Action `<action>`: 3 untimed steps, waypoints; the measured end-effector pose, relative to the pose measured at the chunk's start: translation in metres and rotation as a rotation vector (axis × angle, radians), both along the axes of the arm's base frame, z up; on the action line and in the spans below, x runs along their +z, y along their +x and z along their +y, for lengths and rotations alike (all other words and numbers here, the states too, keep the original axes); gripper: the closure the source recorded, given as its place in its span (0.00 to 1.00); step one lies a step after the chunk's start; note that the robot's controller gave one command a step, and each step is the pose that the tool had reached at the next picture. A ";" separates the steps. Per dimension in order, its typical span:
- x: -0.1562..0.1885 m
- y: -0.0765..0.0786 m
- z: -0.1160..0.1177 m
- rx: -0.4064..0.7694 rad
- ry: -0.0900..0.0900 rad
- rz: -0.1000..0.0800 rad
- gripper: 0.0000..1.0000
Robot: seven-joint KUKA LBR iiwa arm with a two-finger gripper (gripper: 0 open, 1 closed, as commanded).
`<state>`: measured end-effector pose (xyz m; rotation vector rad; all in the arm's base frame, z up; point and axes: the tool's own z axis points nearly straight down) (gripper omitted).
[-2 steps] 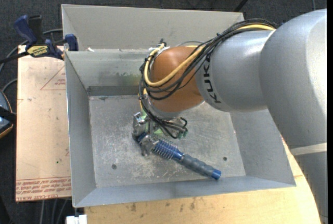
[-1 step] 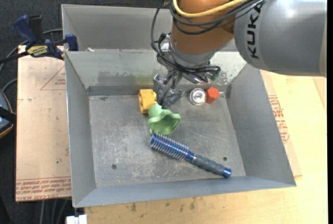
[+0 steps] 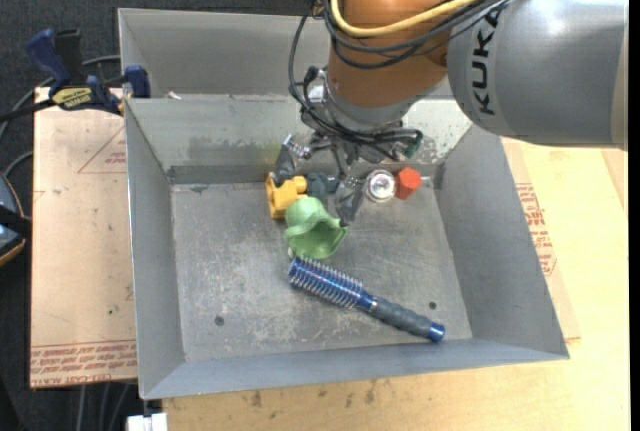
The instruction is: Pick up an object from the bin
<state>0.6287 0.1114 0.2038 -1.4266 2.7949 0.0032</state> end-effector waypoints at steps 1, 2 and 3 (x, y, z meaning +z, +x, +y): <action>-0.076 -0.082 0.004 0.094 -0.003 0.014 0.00; -0.122 -0.090 -0.044 0.249 -0.002 0.005 0.00; -0.098 -0.034 -0.079 0.254 -0.004 -0.004 0.00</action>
Offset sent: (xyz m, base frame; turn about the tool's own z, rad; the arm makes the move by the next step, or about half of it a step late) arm -0.0778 0.0023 -0.0717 -0.0903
